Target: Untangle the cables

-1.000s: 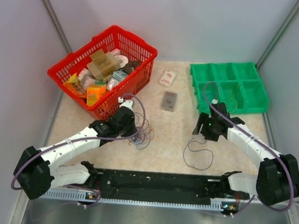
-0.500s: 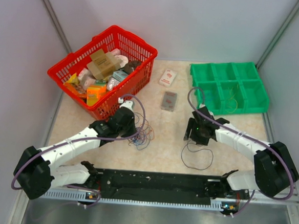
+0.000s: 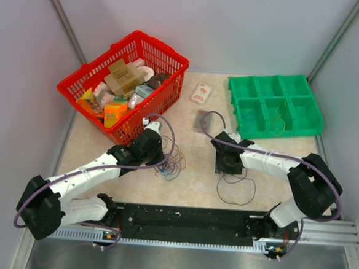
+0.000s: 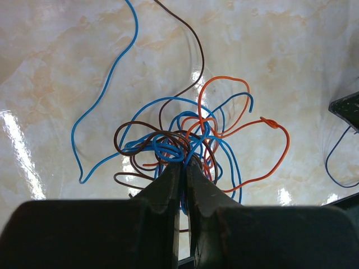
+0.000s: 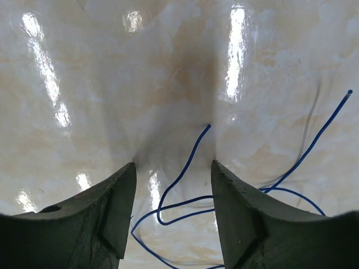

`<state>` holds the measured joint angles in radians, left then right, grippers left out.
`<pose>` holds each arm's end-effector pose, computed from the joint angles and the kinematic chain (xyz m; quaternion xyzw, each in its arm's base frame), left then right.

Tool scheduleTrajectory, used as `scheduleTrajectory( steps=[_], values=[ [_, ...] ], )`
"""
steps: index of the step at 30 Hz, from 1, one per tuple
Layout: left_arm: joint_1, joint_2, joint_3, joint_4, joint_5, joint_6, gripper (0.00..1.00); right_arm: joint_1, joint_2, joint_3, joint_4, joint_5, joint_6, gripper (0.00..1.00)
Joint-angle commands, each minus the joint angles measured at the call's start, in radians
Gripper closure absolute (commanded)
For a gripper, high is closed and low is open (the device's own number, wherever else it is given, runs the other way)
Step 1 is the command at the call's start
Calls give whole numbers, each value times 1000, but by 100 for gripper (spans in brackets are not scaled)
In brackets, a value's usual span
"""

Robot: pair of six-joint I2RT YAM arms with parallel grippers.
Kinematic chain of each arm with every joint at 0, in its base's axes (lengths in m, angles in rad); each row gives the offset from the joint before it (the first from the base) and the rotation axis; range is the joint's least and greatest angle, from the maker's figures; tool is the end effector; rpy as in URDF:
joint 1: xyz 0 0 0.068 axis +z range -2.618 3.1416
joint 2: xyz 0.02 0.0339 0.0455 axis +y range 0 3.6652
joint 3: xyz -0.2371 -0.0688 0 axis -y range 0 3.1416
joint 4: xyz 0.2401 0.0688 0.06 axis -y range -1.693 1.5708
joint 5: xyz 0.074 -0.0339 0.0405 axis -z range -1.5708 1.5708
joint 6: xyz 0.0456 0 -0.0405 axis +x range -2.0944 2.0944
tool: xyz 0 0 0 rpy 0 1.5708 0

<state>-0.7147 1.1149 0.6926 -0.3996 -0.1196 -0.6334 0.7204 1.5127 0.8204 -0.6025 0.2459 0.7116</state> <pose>0.1852 -0.1535 0.1953 0.0159 0.9292 -0.1844 0.3200 0.2039 0.1642 0.1294 0.0125 0.9831 -0.0020 0.1827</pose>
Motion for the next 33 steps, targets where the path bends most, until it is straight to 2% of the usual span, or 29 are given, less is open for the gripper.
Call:
scheduleTrajectory(
  steps=[1,7,12,13,15,18,23,28,33],
  values=[
    [4,-18,-10,44,5,-12,91,56,15,43,-60,108,11,45],
    [4,-9,-7,51,12,-12,91,67,-51,57,-82,141,-11,42],
    [3,-6,-5,50,18,-12,91,67,-178,83,-148,197,24,31],
    [4,-6,-7,50,17,-12,91,67,-204,76,-148,191,49,20],
    [4,-9,-13,54,15,-15,90,67,-247,46,-132,153,119,18],
    [4,-4,-15,67,26,-18,90,70,-240,20,-117,73,241,20],
    [3,6,-10,76,46,-23,90,76,-212,-6,-100,96,337,30],
    [4,2,-1,67,49,-11,90,77,-172,-36,-53,64,390,39],
    [3,-6,-4,70,46,-11,90,77,-117,-44,-5,33,394,42]
  ],
)
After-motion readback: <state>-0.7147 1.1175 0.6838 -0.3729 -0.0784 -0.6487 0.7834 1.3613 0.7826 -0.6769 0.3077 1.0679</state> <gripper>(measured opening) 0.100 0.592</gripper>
